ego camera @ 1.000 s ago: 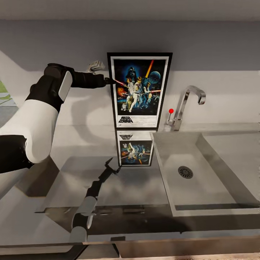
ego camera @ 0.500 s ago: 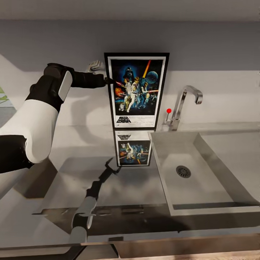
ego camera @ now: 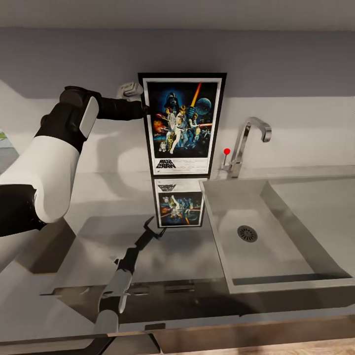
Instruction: Pick up the poster from the kitchen countertop and hang it on one of the wall nails in the kitchen.
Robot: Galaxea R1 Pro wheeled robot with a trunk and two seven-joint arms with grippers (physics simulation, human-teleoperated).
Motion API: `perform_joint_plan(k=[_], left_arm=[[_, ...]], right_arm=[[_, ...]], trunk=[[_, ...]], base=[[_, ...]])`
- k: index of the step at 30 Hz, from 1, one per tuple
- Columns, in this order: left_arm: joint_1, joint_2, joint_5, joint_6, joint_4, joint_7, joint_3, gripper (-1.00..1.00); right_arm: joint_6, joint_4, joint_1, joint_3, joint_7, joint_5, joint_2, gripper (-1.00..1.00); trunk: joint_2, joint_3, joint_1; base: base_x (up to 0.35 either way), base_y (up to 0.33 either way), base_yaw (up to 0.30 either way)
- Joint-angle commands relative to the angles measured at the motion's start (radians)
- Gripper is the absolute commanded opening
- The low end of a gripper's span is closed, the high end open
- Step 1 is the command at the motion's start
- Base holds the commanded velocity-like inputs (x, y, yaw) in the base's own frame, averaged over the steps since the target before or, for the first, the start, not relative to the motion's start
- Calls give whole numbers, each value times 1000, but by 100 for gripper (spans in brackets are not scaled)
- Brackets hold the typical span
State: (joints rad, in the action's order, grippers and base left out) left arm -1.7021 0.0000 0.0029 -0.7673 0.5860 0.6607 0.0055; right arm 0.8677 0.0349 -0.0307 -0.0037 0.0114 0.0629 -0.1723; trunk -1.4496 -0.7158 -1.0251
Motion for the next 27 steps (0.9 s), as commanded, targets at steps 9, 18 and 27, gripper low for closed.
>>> perform_joint_plan(k=[9, 18, 27], left_arm=[[-1, 0, 0, -6, 4, 2, 1, 100], [-1, 1, 0, -6, 5, 2, 3, 100], [-1, 2, 0, -6, 5, 2, 3, 100]], right_arm=[[5, 4, -2, -1, -2, 5, -1, 100], [5, 4, -2, 1, -2, 5, -1, 100], [6, 4, -2, 0, -3, 5, -1, 100]], trunk=[[0, -1, 0], [0, -1, 0], [0, -12, 0]], base=[[0, 0, -1], [0, 0, 0], [0, 0, 0]])
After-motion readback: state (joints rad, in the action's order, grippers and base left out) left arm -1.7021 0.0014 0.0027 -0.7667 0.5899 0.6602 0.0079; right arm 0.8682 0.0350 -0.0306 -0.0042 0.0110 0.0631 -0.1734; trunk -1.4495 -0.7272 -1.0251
